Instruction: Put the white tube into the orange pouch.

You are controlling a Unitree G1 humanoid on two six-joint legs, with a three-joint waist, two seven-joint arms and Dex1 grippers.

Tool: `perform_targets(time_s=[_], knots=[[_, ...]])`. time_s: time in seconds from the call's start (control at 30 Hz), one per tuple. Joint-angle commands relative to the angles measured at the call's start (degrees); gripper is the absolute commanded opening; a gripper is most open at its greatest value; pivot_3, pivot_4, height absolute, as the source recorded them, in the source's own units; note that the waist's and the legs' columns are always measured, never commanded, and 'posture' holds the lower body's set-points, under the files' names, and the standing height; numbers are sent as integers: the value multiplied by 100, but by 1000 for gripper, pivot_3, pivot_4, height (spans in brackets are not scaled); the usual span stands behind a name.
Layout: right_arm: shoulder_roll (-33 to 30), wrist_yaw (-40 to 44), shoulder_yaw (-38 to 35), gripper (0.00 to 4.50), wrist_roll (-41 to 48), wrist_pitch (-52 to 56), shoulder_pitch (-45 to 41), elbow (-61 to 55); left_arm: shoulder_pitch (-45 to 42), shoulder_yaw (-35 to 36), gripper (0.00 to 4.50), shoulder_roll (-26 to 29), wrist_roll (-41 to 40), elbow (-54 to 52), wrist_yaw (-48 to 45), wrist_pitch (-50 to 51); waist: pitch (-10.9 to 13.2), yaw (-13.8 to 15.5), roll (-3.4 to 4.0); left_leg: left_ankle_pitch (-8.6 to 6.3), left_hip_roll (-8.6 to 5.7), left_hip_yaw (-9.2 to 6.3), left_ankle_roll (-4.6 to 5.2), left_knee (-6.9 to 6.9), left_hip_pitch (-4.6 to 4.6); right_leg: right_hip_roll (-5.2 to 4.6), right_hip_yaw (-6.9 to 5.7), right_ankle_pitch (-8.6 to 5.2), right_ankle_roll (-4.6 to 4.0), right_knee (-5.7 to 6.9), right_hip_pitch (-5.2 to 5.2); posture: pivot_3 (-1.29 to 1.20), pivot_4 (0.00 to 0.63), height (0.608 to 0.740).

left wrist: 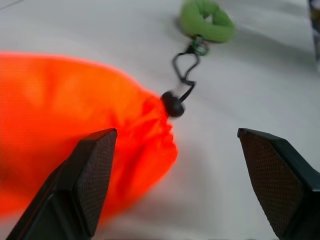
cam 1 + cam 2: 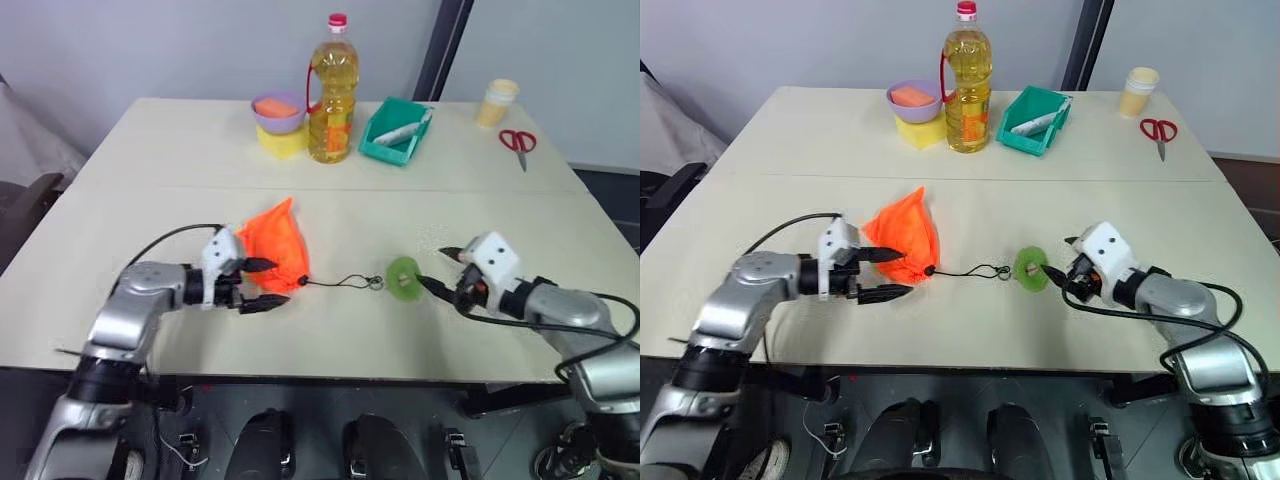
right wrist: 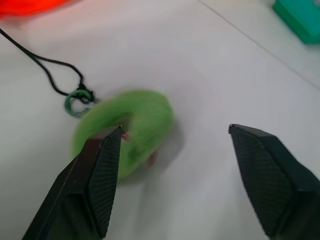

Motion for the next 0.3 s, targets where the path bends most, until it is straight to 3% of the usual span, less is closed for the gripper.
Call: perform_targets(time_s=[0.03,0.3], knots=[[-20,135,-443,3559,286,-117,211,-110,193,805,4128,24,-486,-528,610,411,0,13,-1,0,0,-2,0,0,3,0,-1,0,0,-1,4,0,150,737],[16,248,-492,3559,280,-465,185,473,1134,1526,4128,-24,-457,-444,1406,-48,0,-14,0,-2,-2,0,-2,-8,20,-7,2,-1,-4,-6,14,0,150,737]])
